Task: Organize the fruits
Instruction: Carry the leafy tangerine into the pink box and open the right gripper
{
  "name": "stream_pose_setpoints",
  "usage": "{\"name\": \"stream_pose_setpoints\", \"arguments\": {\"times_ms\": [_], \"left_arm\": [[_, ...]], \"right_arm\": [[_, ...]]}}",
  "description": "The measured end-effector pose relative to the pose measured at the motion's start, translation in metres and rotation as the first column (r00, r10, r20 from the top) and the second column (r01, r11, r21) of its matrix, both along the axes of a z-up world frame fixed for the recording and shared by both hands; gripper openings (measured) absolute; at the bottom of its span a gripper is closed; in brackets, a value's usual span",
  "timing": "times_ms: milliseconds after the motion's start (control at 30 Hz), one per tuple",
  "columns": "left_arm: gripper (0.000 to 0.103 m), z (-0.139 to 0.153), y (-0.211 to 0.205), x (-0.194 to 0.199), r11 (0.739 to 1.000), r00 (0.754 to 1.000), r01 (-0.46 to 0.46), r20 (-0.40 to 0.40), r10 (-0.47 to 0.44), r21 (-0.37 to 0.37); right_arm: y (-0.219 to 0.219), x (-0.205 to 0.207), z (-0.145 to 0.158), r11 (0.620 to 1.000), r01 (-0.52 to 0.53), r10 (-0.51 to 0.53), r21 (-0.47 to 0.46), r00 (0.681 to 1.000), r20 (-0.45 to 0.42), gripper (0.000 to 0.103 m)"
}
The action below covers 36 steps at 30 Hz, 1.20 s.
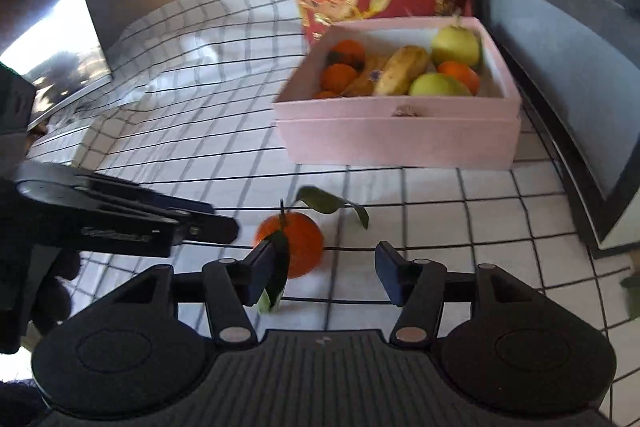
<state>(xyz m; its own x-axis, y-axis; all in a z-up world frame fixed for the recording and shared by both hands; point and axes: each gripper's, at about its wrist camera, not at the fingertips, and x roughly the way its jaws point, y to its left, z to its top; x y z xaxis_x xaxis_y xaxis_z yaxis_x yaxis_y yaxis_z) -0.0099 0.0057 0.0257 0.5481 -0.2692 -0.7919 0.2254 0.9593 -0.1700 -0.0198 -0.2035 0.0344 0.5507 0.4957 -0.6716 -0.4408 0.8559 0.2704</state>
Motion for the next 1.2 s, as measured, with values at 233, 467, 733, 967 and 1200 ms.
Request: {"name": "stream_pose_setpoints", "arguments": {"times_ms": [233,467,733,967,1200], "left_arm": [[0.037,0.002,0.014,-0.005,0.999,0.999,-0.050,-0.001,0.050,0.011],[0.037,-0.001,0.018,-0.013,0.998,0.998,-0.059,-0.010,0.059,0.012],[0.037,0.001,0.021,-0.016,0.998,0.998,-0.057,0.000,0.057,-0.012],[0.036,0.004,0.024,-0.021,0.997,0.998,-0.064,0.014,0.065,-0.032],[0.036,0.004,0.034,-0.023,0.996,0.994,-0.085,0.063,0.085,0.012]], "right_arm": [[0.020,0.001,-0.002,0.999,-0.043,0.043,-0.009,0.999,0.028,0.071],[0.039,0.009,-0.016,0.995,-0.044,0.049,-0.095,0.998,0.045,0.050],[0.028,0.016,0.029,0.996,-0.046,0.057,-0.077,0.987,0.152,0.045],[0.026,0.086,0.081,0.994,0.095,-0.072,-0.061,0.950,0.303,0.045],[0.044,0.145,0.081,0.989,0.143,-0.122,-0.034,0.926,0.356,0.058]]}}
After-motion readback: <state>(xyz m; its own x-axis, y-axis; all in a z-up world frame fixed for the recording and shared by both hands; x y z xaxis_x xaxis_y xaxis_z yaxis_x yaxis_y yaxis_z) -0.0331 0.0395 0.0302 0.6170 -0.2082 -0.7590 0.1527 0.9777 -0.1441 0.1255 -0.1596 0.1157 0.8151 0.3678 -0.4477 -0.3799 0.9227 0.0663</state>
